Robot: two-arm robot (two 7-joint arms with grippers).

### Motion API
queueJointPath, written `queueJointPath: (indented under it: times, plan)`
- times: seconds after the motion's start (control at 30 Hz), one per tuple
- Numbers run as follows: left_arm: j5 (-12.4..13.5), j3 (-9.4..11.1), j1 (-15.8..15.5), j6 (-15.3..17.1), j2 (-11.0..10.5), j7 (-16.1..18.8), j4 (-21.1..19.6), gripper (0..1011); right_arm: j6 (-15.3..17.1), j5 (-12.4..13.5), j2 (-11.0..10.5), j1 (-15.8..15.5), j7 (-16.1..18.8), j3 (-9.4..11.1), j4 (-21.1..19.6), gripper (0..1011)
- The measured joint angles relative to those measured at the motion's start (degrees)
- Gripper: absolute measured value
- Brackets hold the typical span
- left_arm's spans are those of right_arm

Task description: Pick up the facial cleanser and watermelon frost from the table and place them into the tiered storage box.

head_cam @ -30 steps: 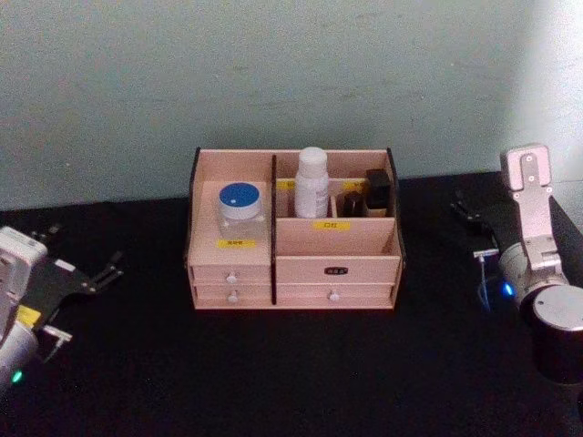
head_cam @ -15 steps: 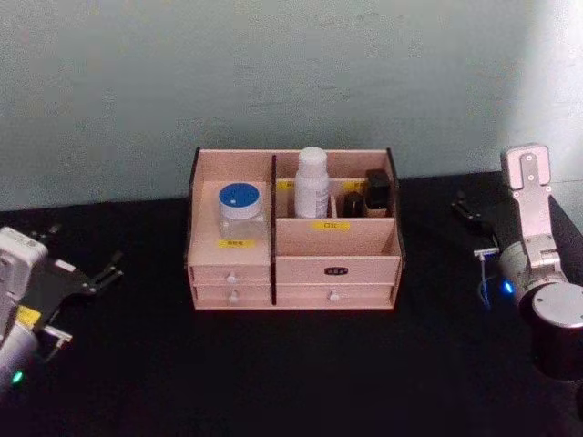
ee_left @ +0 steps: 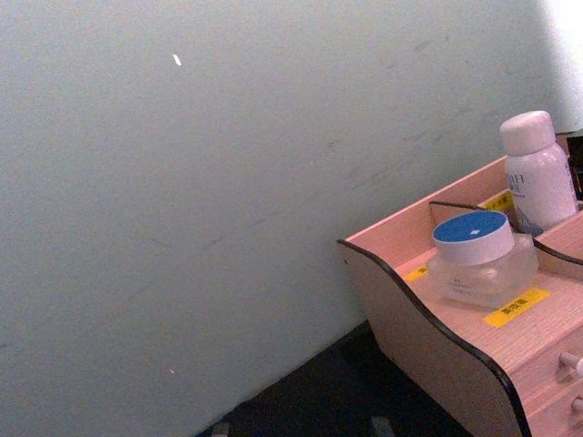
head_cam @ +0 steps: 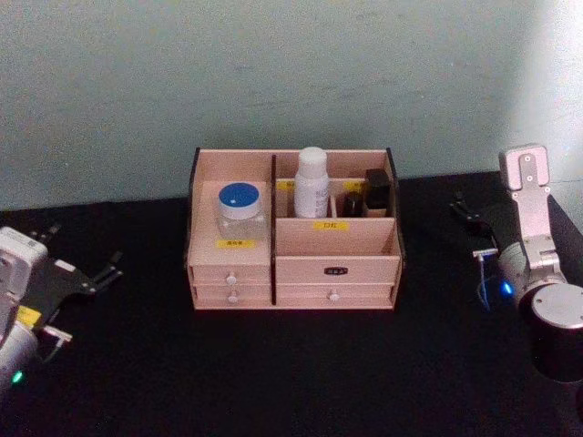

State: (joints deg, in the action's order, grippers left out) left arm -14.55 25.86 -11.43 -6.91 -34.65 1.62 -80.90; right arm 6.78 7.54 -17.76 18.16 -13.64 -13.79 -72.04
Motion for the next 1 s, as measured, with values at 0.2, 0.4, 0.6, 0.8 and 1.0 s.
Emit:
queueJointPath:
  times: [0.2,0.4,0.6,0.8,1.0]
  plan:
    - [0.00,0.00,0.00,0.00,0.00,0.00,0.00,1001,0.00,0.00,-0.01,-0.03,0.00,-0.05,-0.05,1002]
    - [0.00,0.00,0.00,0.00,0.00,0.00,0.00,1001,0.00,0.00,-0.02,-0.04,0.00,-0.06,-0.07,1002]
    - [0.00,0.00,0.00,0.00,0.00,0.00,0.00,1001,0.00,0.01,-0.02,-0.04,0.00,-0.06,-0.07,1003]
    - [0.00,0.00,0.00,0.00,0.00,0.00,0.00,1001,0.01,0.00,-0.02,-0.04,0.00,-0.06,-0.07,1002]
    - [0.00,0.00,0.00,0.00,0.00,0.00,0.00,1001,0.01,0.01,-0.02,-0.04,0.00,-0.06,-0.07,1002]
